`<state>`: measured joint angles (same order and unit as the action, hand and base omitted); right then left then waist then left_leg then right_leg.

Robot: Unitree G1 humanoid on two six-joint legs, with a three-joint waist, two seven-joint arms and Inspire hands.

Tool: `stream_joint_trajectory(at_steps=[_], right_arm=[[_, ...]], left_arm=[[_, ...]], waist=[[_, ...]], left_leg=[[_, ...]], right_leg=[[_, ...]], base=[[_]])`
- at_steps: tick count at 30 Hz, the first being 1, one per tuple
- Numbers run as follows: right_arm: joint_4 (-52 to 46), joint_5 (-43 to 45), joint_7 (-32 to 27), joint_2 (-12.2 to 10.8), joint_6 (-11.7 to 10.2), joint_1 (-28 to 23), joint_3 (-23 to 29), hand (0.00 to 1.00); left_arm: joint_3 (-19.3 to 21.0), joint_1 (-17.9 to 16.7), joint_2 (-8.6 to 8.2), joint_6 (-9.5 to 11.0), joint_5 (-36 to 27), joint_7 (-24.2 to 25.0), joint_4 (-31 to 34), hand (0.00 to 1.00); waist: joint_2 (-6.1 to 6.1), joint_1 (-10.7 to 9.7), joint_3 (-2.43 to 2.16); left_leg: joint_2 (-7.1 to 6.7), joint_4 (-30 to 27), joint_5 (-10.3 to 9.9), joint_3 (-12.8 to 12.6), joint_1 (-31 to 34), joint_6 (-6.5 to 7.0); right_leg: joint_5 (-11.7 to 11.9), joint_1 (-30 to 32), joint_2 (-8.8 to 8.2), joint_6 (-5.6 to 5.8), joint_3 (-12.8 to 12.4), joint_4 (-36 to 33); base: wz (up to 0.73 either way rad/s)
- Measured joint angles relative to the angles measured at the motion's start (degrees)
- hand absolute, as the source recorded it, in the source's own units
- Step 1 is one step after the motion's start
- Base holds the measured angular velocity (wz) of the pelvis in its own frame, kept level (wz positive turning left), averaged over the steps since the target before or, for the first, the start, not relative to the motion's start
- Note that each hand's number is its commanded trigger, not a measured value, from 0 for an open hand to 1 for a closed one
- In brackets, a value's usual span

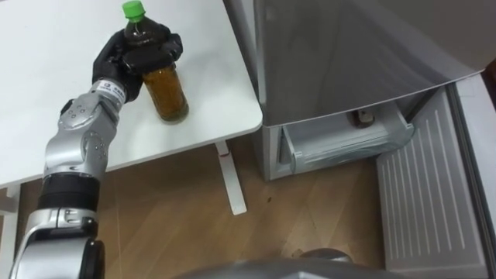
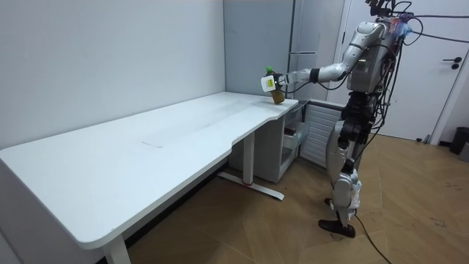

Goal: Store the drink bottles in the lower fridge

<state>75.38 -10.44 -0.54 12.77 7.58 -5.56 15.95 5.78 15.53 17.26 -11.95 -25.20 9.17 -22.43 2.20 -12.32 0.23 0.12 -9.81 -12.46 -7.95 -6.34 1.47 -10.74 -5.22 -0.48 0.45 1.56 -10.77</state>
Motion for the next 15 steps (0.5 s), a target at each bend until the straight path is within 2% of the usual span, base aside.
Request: stream_joint_trajectory(at_steps=[9, 12, 15], right_arm=[[0.0, -0.1, 0.6, -0.3, 0.0, 0.6, -0.1, 0.0], [0.0, -0.2, 0.5, -0.8, -0.1, 1.1, -0.5, 0.0], [-0.1, -0.5, 0.5, -0.8, -0.6, 1.6, -1.8, 0.0]], left_arm=[[0.0, 0.0, -0.01, -0.1, 0.3, -1.1, 0.8, 1.0], [-0.1, -0.1, -0.02, -0.1, 2.1, -1.8, 2.3, 1.0], [-0.4, -0.4, -0.03, -0.4, 2.4, -3.0, 6.7, 1.0]], waist=[[-0.11, 0.3, -0.01], [-0.29, 0.8, -0.04], [-0.34, 1.6, -0.07]], left_leg=[[-0.02, -0.7, 0.0, -0.1, 0.7, 0.0], [0.0, -1.0, 0.0, 0.2, 1.1, 0.0], [-0.03, -1.4, 0.0, 0.6, 1.8, 0.0]], right_leg=[[0.0, 0.4, -0.08, -0.02, 0.1, 0.1], [0.0, 0.5, -0.08, -0.08, 0.3, 0.1], [0.1, 0.9, -0.11, -0.19, 0.4, 0.2]], base=[[0.0], [0.0], [0.06]])
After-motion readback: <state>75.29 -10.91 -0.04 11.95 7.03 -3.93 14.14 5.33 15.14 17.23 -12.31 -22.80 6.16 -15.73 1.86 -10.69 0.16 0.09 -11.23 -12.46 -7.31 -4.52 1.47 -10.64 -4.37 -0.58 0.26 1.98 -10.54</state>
